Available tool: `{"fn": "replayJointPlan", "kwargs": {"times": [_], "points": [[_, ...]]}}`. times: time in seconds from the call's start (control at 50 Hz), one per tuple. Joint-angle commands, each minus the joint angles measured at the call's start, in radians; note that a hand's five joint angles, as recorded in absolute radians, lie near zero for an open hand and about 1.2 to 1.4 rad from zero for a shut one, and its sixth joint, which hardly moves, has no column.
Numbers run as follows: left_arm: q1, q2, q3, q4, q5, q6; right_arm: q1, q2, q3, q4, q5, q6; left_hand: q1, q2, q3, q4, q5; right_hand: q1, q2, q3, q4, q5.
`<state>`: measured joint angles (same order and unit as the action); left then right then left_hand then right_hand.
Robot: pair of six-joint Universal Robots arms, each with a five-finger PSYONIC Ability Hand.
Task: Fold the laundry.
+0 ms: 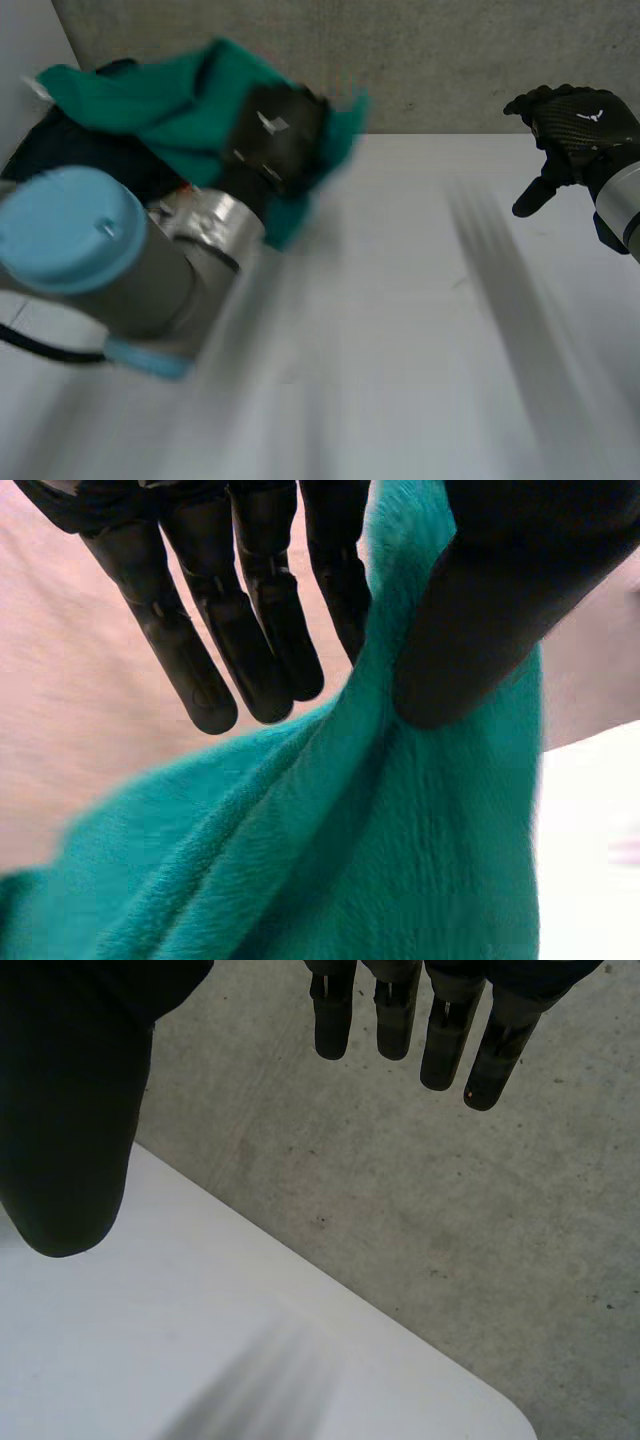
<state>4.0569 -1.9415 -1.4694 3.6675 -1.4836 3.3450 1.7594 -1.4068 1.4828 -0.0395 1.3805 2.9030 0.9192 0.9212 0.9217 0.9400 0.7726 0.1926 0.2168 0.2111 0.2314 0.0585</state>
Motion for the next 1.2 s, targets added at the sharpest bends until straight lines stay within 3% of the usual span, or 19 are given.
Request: {"fn": "replayJointPlan", "kwargs": {"times": [0.02, 0.08, 0.2, 0.32, 0.4, 0.54, 0.64, 0.74, 0.94, 1.02, 1.14, 1.2], "points": [[-0.098, 0.003, -0.012, -0.13, 0.014, -0.268, 0.002, 0.0, -0.003, 0.001, -0.003, 0.001, -0.745, -0.747, -0.747, -0.765, -0.773, -0.018, -0.042, -0.037, -0.057, -0.058], [-0.067, 0.007, -0.006, -0.133, 0.013, -0.271, 0.006, 0.003, 0.001, 0.001, -0.005, 0.001, -0.745, -0.747, -0.747, -0.765, -0.773, -0.018, -0.042, -0.037, -0.057, -0.058], [0.106, 0.044, -0.005, -0.135, 0.016, -0.22, 0.012, 0.014, -0.001, 0.01, -0.009, -0.001, -0.738, -0.74, -0.741, -0.759, -0.766, -0.018, -0.042, -0.037, -0.057, -0.058], [0.255, 0.038, -0.002, -0.132, 0.016, -0.05, 0.02, 0.035, 0.002, 0.068, -0.034, -0.011, -0.715, -0.717, -0.717, -0.735, -0.742, -0.018, -0.042, -0.037, -0.057, -0.058], [0.298, -0.002, 0.006, -0.155, 0.013, 0.046, 0.055, 0.057, -0.006, 0.165, -0.037, -0.008, -0.694, -0.696, -0.696, -0.715, -0.722, -0.018, -0.042, -0.037, -0.057, -0.058], [0.297, -0.085, 0.021, -0.188, 0.016, 0.097, 0.161, 0.104, 0.007, 0.24, -0.029, -0.007, -0.618, -0.62, -0.62, -0.639, -0.646, -0.018, -0.042, -0.037, -0.057, -0.058], [0.287, -0.184, 0.09, -0.196, 0.077, 0.102, 0.212, 0.129, 0.056, 0.228, -0.032, 0.001, -0.521, -0.523, -0.523, -0.542, -0.549, -0.018, -0.042, -0.037, -0.057, -0.058], [0.255, -0.292, 0.202, -0.247, 0.131, 0.105, 0.259, 0.163, 0.108, 0.149, -0.011, 0.002, -0.477, -0.479, -0.479, -0.498, -0.505, 0.018, -0.006, 0.0, -0.02, -0.022], [0.228, -0.51, 0.448, -0.365, 0.137, 0.145, 0.345, 0.256, 0.191, -0.077, 0.127, -0.016, -0.453, -0.455, -0.456, -0.474, -0.481, 0.036, 0.012, 0.018, -0.003, -0.004], [0.226, -0.574, 0.509, -0.38, 0.137, 0.217, 0.365, 0.296, 0.189, -0.086, 0.138, -0.022, -0.33, -0.332, -0.333, -0.351, -0.358, 0.036, 0.012, 0.018, -0.003, -0.004], [0.224, -0.602, 0.54, -0.382, 0.143, 0.225, 0.377, 0.31, 0.191, -0.097, 0.146, -0.054, -0.137, -0.139, -0.139, -0.157, -0.164, 0.045, 0.021, 0.027, 0.006, 0.005], [0.223, -0.606, 0.551, -0.38, 0.152, 0.223, 0.377, 0.308, 0.191, -0.097, 0.146, -0.061, 0.162, 0.16, 0.16, 0.142, 0.134, 0.071, 0.047, 0.053, 0.033, 0.031]]}}
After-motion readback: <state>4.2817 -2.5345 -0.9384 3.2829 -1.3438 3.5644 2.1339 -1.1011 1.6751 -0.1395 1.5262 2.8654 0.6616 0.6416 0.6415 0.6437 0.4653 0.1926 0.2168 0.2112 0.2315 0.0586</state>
